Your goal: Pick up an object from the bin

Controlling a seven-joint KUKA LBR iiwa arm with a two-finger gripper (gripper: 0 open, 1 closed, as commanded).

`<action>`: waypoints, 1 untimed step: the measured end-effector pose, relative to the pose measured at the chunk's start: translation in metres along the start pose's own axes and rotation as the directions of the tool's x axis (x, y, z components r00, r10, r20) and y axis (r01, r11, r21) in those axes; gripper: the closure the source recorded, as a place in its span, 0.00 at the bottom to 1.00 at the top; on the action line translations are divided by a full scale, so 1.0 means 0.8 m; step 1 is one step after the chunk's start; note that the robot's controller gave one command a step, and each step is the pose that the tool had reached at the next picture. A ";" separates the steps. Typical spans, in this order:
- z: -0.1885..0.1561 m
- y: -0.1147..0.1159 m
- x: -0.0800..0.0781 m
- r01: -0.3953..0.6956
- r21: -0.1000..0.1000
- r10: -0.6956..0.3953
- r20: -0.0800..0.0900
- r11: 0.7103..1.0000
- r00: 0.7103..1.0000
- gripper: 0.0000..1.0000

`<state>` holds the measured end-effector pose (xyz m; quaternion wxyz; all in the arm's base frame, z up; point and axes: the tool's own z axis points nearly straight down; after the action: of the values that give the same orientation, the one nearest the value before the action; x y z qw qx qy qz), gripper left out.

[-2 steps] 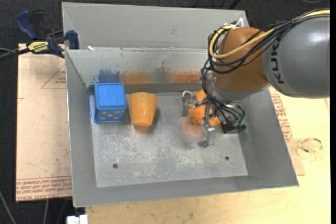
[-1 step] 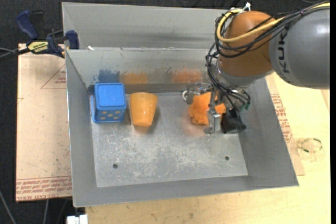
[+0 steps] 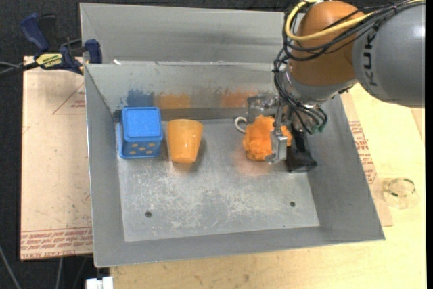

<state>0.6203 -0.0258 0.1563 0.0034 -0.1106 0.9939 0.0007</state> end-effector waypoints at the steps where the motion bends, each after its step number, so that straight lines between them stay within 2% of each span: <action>1: -0.016 -0.009 0.007 -0.145 -0.001 0.145 -0.001 0.989 0.989 0.00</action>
Offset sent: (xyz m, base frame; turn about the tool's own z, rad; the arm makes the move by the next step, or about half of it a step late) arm 0.0106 -0.0086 0.0186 0.1565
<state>0.6163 -0.0344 0.1689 0.0029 -0.0381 0.9993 0.0012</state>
